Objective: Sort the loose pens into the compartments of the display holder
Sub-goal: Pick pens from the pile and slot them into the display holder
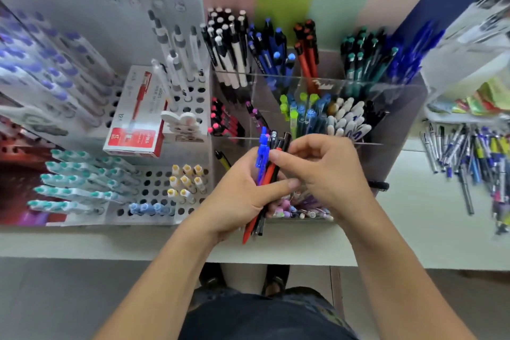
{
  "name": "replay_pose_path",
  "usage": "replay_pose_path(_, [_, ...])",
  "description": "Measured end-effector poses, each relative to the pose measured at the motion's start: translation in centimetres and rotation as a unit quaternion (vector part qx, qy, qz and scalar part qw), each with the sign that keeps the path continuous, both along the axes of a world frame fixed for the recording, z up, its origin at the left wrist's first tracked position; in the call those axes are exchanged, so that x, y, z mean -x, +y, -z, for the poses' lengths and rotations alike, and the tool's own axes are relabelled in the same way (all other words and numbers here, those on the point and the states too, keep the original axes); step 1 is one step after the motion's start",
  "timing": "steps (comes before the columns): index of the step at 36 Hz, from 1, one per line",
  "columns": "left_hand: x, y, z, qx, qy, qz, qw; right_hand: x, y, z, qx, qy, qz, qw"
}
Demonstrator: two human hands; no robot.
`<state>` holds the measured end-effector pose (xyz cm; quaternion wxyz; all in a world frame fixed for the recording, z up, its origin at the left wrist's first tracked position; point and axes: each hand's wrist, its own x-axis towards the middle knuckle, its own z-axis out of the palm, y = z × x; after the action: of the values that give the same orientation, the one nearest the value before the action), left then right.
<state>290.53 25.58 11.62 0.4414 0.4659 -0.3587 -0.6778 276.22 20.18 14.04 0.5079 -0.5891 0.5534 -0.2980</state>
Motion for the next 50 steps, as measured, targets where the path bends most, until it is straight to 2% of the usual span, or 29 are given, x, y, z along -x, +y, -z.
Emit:
replay_pose_path(4, [0.4,0.0,-0.4,-0.016,0.05,-0.029,0.998,0.8,-0.4,-0.5,-0.064,-0.056,0.023,0.996])
replay_pose_path(8, [0.9,-0.2,-1.0,-0.029,0.069,-0.07,0.995,1.3,-0.3,-1.3,-0.032,-0.078,0.026,0.996])
replay_pose_path(10, [1.1,-0.5,-1.2,-0.034,0.081,-0.09,0.992,1.7,-0.5,-2.9,0.038,-0.128,0.065,0.989])
replay_pose_path(13, [0.6,-1.0,-1.2,-0.031,0.093,-0.109,0.989,2.6,-1.8,-6.2,0.237,-0.17,0.126,0.948])
replay_pose_path(16, [0.1,-1.4,-1.0,-0.015,0.075,-0.109,0.991,3.2,-4.1,-8.3,0.408,-0.125,0.151,0.892])
replay_pose_path(19, [0.2,-1.6,-1.2,-0.019,0.08,-0.128,0.988,2.5,-6.5,-8.2,0.471,-0.041,0.167,0.865])
replay_pose_path(24, [0.3,-1.7,-1.8,-0.024,0.072,-0.17,0.982,0.6,-8.4,-6.5,0.424,0.088,0.139,0.89])
replay_pose_path(30, [0.0,-1.6,-2.0,-0.006,0.059,-0.174,0.983,-0.6,-9.3,-7.0,0.39,0.169,0.127,0.896])
replay_pose_path(34, [0.0,-1.5,-1.9,0.002,0.063,-0.175,0.983,-0.7,-10.3,-6.5,0.338,0.289,0.079,0.892])
replay_pose_path(36, [0.0,-1.5,-2.0,0.005,0.068,-0.175,0.982,-0.7,-9.9,-6.3,0.335,0.295,0.078,0.891])
replay_pose_path(41, [0.0,-1.2,-1.9,0.009,0.083,-0.184,0.979,0.1,-5.5,-6.2,0.403,0.183,0.12,0.889])
replay_pose_path(43, [0.1,-1.1,-1.8,0.004,0.097,-0.188,0.977,0.0,-3.5,-5.6,0.39,0.122,0.125,0.904])
replay_pose_path(45, [0.2,-1.1,-1.7,0.005,0.102,-0.183,0.978,-0.3,-2.0,-4.5,0.305,0.095,0.096,0.943])
replay_pose_path(47, [0.5,-1.0,-1.7,0.011,0.1,-0.169,0.981,-0.5,-1.1,-3.7,0.166,0.067,0.031,0.983])
replay_pose_path(48, [0.7,-1.0,-1.8,0.011,0.102,-0.16,0.982,-0.6,-0.6,-3.6,0.083,0.008,0.004,0.997])
replay_pose_path(50, [1.0,-0.9,-1.9,0.009,0.103,-0.144,0.984,-0.6,-0.1,-3.9,-0.044,-0.125,0.002,0.991])
